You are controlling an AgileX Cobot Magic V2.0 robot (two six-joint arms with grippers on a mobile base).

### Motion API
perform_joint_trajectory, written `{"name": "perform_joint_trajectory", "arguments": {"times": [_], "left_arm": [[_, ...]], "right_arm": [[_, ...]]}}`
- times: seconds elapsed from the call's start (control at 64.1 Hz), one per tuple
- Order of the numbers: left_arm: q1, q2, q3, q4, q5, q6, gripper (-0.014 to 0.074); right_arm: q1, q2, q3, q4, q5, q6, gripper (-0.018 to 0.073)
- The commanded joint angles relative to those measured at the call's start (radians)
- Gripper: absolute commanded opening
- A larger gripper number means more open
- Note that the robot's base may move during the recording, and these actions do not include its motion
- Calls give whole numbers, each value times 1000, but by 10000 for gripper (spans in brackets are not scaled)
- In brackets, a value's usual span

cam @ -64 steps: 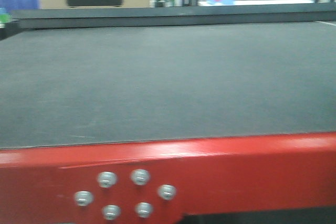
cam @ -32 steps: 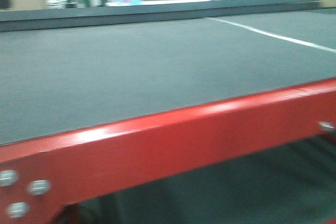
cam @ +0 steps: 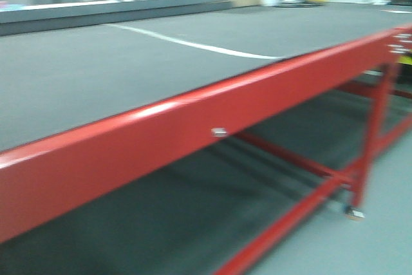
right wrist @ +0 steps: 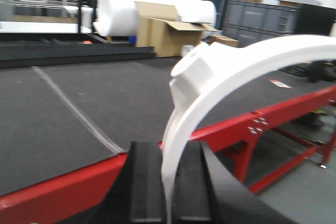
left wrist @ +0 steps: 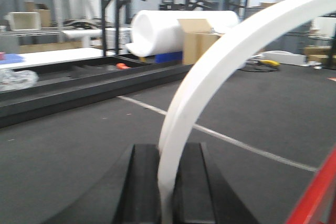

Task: Grab PVC pipe and place in blue bin
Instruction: 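Drive the base away from the table toward the blue bin shelves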

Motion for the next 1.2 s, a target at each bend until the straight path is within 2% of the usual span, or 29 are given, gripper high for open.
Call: {"name": "perform_joint_trajectory", "arguments": {"times": [0.0, 1.186], "left_arm": [[4, -7, 0, -2, -23, 0, -111], [4, -7, 0, -2, -23, 0, -111]], "right_arm": [[1, -6, -2, -10, -32, -1, -167], [1, -6, -2, -10, -32, -1, -167]]}}
